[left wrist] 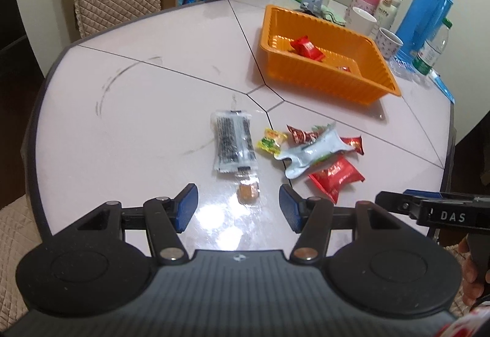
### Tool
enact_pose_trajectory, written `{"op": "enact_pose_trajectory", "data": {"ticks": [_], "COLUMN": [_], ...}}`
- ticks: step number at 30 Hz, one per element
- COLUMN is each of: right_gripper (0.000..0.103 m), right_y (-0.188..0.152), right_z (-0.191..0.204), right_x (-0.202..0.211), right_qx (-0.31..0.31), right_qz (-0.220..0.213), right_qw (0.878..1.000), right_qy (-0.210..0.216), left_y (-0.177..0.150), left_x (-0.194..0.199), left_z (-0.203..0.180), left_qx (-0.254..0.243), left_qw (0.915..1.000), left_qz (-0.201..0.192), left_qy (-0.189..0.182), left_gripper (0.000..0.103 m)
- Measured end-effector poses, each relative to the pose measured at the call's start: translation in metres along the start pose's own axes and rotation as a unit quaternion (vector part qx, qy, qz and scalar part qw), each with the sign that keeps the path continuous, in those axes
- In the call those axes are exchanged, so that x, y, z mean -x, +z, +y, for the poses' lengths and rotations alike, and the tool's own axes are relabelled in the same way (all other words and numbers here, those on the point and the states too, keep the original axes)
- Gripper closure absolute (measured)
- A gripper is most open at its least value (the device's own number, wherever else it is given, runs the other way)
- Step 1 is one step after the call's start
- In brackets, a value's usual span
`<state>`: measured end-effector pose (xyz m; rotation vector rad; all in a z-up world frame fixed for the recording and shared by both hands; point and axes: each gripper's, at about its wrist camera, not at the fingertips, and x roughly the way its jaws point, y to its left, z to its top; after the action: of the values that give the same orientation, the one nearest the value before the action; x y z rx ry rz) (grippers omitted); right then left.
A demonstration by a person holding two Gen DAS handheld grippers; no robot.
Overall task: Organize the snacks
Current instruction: 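Lower the left gripper onto the clear packet with the orange cube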
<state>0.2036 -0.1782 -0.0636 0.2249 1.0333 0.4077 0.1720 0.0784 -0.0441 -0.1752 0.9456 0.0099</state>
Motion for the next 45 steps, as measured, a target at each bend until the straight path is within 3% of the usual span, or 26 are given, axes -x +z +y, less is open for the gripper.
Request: {"op": "enact_pose_trajectory", "data": {"ticks": [13, 22, 31, 35, 45], "right_gripper": [0.036, 0.036, 0.036, 0.036, 0.037], "right_y": [0.0, 0.003, 0.007, 0.01, 0.028], "right_z": [-0.001, -0.011, -0.019, -0.019, -0.013], "right_x": [-0.013, -0.017, -0.021, -0.022, -0.033], "right_qx": [-0.007, -0.022, -0.029, -0.031, -0.034], "right_qz": [0.006, 0.012, 0.013, 0.008, -0.018], "right_qw": [1.0, 0.999, 0.999, 0.999, 0.999], "right_qy": [-0.012, -0.02, -0.022, -0.015, 0.03], "left_y": [-0.009, -0.008, -0.003, -0.003, -0.007], "left_x": [-0.032, -0.061, -0.084, -0.088, -0.076], "left_z": [-0.007, -0.009, -0.015, -0.015, -0.008], "left_qx": [-0.013, -0.015, -0.03, -0.032, -0.028], "left_qw": [0.9998, 0.9996, 0.999, 0.9989, 0.9993], "left_qz": [0.013, 0.025, 0.032, 0.032, 0.025], "left_qy": [0.001, 0.004, 0.009, 0.007, -0.001], "left_gripper": [0.049, 0.055, 0.071, 0.083, 0.085]}}
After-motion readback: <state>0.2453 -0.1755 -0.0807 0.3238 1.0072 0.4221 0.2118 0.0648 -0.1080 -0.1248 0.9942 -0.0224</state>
